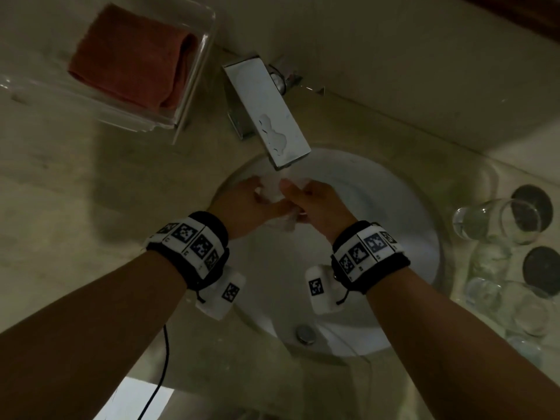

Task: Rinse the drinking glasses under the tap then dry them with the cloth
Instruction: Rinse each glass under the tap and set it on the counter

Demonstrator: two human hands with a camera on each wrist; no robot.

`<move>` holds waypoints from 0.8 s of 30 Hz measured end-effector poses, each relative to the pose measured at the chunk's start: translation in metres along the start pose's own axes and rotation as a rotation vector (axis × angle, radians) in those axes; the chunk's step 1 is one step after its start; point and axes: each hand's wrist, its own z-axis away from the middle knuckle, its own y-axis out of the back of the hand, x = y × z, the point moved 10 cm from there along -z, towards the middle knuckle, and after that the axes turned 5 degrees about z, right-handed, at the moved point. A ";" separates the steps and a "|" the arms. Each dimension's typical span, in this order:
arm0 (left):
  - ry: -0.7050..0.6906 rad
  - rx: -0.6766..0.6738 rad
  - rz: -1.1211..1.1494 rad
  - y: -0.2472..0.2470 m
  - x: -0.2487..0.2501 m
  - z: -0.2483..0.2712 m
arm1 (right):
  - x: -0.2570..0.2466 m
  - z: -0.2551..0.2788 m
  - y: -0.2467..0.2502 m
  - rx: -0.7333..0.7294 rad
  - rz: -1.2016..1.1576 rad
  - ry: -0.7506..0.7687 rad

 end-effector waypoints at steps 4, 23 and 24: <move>-0.109 0.059 0.044 0.011 0.019 0.007 | -0.014 0.007 0.002 0.026 0.075 0.190; -0.203 0.179 0.017 0.018 0.033 0.013 | -0.037 0.028 0.017 0.117 0.072 0.376; -0.209 0.181 0.013 0.018 0.033 0.013 | -0.037 0.029 0.018 0.122 0.070 0.379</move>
